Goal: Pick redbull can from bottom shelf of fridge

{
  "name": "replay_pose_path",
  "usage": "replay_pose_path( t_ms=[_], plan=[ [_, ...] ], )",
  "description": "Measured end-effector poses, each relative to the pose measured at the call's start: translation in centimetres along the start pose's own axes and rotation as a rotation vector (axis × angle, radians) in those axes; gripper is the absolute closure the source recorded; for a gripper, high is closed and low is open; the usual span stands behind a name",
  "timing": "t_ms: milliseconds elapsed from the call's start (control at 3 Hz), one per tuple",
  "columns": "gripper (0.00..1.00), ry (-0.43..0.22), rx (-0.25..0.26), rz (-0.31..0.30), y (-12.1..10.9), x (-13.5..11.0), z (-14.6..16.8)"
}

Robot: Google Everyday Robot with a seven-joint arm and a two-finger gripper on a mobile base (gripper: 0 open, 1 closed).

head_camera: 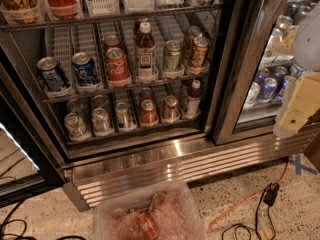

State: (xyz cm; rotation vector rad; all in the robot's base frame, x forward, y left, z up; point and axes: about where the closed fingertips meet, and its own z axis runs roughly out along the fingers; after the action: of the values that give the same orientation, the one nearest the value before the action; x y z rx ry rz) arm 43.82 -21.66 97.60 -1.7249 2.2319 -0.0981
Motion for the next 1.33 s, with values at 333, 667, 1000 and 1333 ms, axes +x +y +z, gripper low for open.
replay_pose_path(
  t_ms=[333, 667, 1000, 1333],
  plan=[
    [0.00, -0.001, 0.000, -0.002, 0.0, -0.1, 0.1],
    [0.00, -0.031, -0.035, -0.003, 0.2, -0.3, 2.8],
    [0.00, -0.053, -0.102, -0.010, 1.4, -1.0, 6.7],
    [0.00, -0.110, -0.131, -0.009, 5.7, -2.3, 13.4]
  ],
)
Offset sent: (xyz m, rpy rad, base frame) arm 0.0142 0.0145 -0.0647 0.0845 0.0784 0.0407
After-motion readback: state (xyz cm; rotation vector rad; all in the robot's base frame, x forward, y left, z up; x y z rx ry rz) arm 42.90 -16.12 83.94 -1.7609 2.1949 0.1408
